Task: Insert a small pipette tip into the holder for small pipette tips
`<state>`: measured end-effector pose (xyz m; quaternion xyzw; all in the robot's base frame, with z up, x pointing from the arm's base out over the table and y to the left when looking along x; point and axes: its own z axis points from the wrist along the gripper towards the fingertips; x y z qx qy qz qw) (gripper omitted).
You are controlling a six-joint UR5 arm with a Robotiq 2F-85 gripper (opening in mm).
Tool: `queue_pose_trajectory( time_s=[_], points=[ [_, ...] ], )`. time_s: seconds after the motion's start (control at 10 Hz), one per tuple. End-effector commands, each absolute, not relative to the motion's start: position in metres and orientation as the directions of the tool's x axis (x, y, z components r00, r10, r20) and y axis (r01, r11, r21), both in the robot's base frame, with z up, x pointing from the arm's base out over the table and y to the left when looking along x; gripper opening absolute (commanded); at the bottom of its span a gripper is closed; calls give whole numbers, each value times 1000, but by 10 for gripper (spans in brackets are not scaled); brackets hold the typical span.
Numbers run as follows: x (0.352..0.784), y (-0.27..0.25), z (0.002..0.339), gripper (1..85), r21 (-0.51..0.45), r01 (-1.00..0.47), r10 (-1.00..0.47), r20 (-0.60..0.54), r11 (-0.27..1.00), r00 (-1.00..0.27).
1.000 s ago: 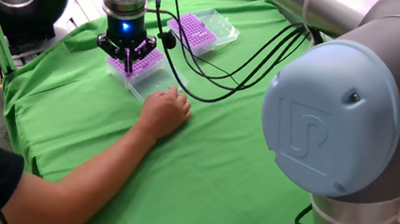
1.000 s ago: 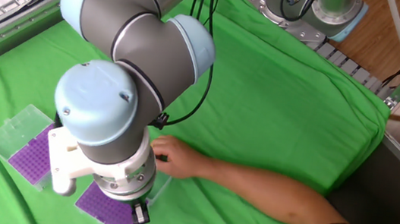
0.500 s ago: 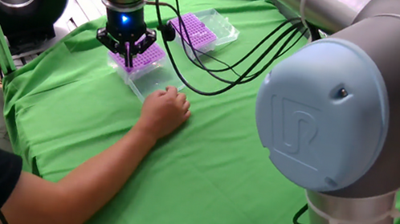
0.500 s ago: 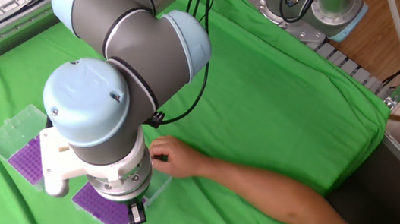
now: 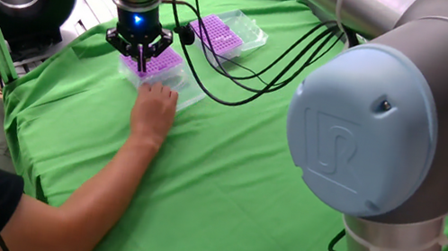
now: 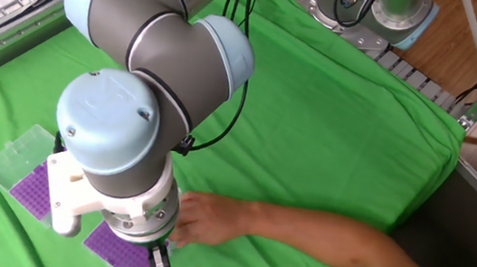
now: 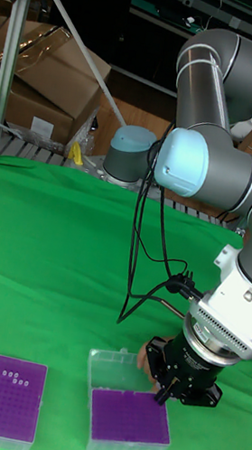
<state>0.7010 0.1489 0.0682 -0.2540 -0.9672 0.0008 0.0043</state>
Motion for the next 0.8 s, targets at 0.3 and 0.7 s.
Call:
queue_pose_trajectory(
  time_s=[0.3,0.7],
  points=[
    [701,149,70,10,-9,491,491,1,871,-871],
    [699,141,78,10,-34,461,462,2,887,-887]
  ],
)
